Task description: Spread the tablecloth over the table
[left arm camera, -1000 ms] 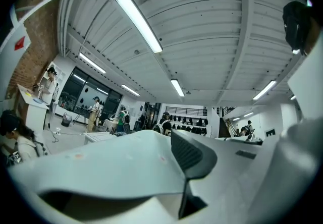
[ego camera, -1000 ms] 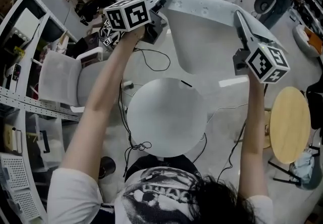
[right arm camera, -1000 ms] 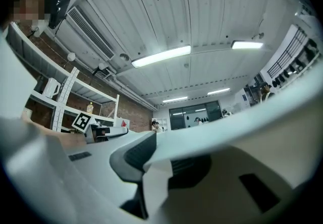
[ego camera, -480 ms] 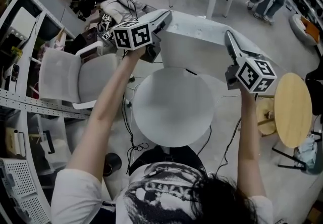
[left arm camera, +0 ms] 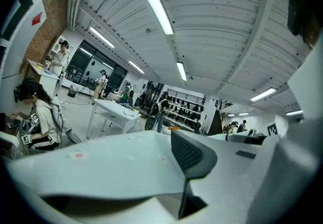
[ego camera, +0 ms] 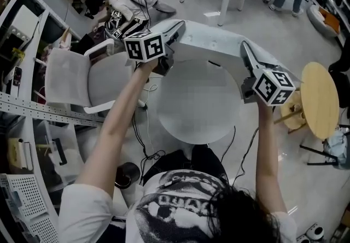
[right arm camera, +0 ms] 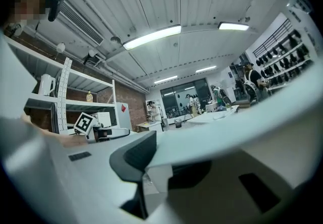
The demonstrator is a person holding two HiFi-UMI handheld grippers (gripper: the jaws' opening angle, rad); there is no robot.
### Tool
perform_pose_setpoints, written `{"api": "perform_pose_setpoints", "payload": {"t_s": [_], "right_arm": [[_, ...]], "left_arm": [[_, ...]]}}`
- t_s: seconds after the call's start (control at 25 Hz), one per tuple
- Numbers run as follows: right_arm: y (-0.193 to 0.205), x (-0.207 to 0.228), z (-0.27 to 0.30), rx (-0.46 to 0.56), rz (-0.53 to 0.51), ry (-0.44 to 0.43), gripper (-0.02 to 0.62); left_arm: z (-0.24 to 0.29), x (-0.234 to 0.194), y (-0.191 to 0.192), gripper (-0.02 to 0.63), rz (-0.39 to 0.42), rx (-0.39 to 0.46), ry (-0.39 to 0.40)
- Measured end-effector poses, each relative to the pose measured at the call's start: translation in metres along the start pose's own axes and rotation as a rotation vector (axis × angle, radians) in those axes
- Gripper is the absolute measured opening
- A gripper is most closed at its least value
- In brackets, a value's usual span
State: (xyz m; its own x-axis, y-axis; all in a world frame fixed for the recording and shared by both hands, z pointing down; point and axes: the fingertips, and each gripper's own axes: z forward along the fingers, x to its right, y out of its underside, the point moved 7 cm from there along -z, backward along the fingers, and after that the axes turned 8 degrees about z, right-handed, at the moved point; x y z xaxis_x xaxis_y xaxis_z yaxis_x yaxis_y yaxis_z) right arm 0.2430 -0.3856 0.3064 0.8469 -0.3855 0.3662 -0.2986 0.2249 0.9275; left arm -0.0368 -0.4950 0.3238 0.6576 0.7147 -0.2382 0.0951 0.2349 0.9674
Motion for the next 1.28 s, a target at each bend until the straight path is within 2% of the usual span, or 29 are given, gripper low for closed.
{"api": "perform_pose_setpoints", "payload": {"t_s": [0.6, 1.0, 1.28], "right_arm": [[0.099, -0.094, -0.091, -0.031, 0.132, 0.092, 0.055], [0.160, -0.119, -0.137, -0.103, 0.235, 0.100, 0.051], [0.196, -0.118, -0.169, -0.155, 0.321, 0.106, 0.048]], "left_arm": [[-0.124, 0.033, 0.075, 0.110, -0.075, -0.060, 0.050], [-0.187, 0.055, 0.146, 0.110, -0.199, -0.103, 0.021], [-0.214, 0.077, 0.192, 0.107, -0.304, -0.100, -0.003]]}}
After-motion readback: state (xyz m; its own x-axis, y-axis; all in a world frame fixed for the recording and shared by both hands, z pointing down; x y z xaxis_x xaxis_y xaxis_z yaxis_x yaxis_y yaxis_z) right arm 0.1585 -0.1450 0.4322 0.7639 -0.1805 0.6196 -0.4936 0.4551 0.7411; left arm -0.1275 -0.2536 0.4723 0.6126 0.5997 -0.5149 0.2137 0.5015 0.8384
